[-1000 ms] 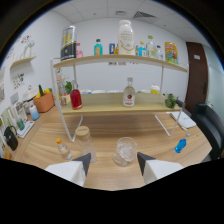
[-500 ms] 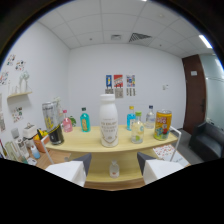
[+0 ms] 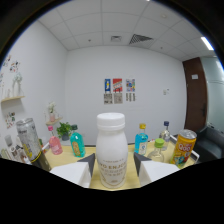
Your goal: Make me a cup of Mount Fuji.
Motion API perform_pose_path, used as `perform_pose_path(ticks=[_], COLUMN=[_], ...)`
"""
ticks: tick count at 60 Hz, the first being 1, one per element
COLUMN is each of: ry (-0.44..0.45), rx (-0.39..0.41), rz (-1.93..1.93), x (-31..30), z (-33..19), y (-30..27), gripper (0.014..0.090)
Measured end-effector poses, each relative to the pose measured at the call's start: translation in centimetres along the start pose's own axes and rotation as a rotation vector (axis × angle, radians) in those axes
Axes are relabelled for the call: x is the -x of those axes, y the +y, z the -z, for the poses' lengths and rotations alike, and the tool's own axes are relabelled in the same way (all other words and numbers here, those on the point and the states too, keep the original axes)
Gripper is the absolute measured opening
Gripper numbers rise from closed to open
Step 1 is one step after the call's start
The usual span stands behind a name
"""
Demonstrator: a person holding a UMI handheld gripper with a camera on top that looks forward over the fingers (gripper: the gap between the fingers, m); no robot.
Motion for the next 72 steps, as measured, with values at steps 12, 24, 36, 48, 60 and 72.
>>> perform_pose_path(ticks=[12,24,36,48,60,72], ry=[-0.008,-0.058,-0.105,-0.073,-0.037,0.004], rx=[-0.002,-0.015,-0.096,-0.019,0.111,0.222], rz=[0.022,0.020,-0.007,-0.012,-0.018,0.208], x=[0.3,0.9,-0.4,-4.5,-7.6,-9.9], z=[-0.6,1.4,7.2,10.0,8.8,7.3], y=[-0.1,-1.0,-2.3,7.1,20.3,28.2], gripper=[0.0506,0.0486,0.0481,0.0479,0.0479,0.0479])
